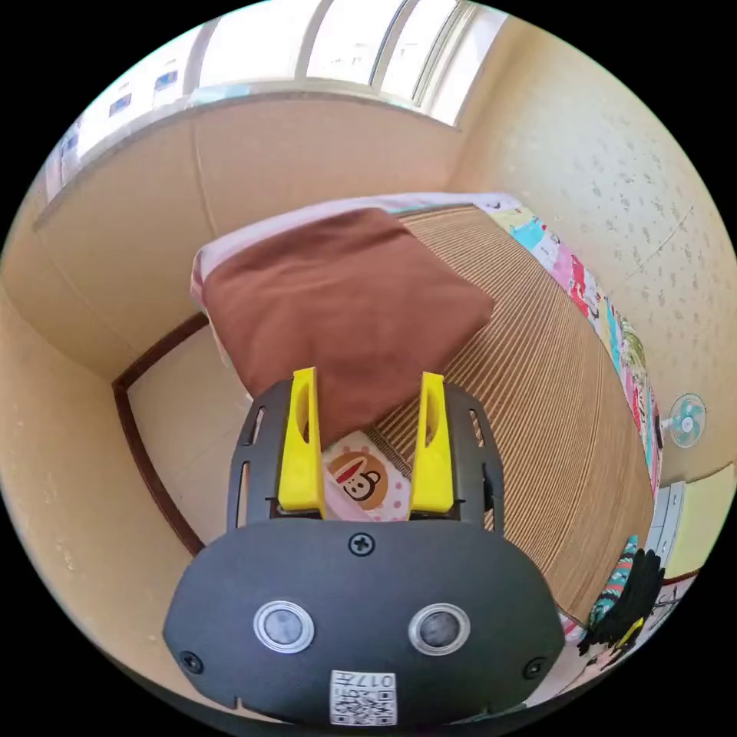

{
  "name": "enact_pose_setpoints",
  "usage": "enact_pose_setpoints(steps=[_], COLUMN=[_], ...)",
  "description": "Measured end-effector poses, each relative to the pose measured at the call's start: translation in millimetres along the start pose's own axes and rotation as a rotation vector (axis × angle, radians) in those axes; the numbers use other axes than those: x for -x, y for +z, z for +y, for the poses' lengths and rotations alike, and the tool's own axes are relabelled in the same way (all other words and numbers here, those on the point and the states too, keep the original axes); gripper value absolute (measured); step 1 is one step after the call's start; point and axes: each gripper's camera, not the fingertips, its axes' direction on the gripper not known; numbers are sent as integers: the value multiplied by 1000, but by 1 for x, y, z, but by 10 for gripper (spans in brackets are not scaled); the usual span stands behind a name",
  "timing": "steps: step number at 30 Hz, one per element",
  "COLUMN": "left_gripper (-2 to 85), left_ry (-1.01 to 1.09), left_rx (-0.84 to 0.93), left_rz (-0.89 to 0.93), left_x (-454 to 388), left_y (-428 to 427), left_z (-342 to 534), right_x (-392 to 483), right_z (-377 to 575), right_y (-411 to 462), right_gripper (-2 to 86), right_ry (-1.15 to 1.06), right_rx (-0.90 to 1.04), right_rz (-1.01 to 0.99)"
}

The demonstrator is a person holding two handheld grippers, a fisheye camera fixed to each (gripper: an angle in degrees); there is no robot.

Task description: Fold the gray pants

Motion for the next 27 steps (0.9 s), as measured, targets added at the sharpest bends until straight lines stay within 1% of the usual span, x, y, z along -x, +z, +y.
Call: enact_pose_setpoints(steps=[2,4,5,6,7,10,12,13,15,16,18,19,21,22,23,25,27], left_gripper=[145,116,77,20,14,-3,-7,-8,-9,-9,-9,-9,-7,-6,-4,-3,-3], left_ry=[-14,-32,-8,22,47,204,356,397,577,614,753,792,982,1014,1051,1030,976], left_rx=[3,39,28,-12,-30,-68,-63,-54,-13,0,51,55,45,46,72,174,340], left_rz=[-91,-145,-171,-168,-150,80,286,314,420,458,604,615,608,614,663,776,902], left_x=[-8,-22,-35,-47,-54,-92,-134,-146,-193,-204,-241,-249,-278,-282,-283,-277,-261], left_y=[3,4,-1,-9,-12,-23,-28,-28,-26,-24,-19,-19,-23,-23,-23,-14,5], left_z=[-2,-7,-8,-5,-4,11,38,48,97,112,179,199,288,309,345,378,405], right_x=[1,-1,-2,-3,-4,0,3,5,9,11,13,14,16,16,15,14,17], right_z=[8,20,22,26,28,29,27,27,26,26,26,26,26,25,25,23,18], right_y=[-1,-2,-2,-4,-6,-12,-14,-15,-14,-11,-6,-1,5,9,11,22,37], right_gripper=[3,4,4,4,4,4,3,3,3,3,4,5,7,9,10,20,35], right_ry=[27,73,83,103,118,116,112,111,106,107,113,117,122,132,140,157,160], right_rx=[15,34,36,37,31,3,-6,-7,-2,10,39,62,92,111,120,173,232], right_rz=[11,14,13,7,-9,-66,-91,-98,-96,-90,-82,-76,-68,-63,-60,-43,-4])
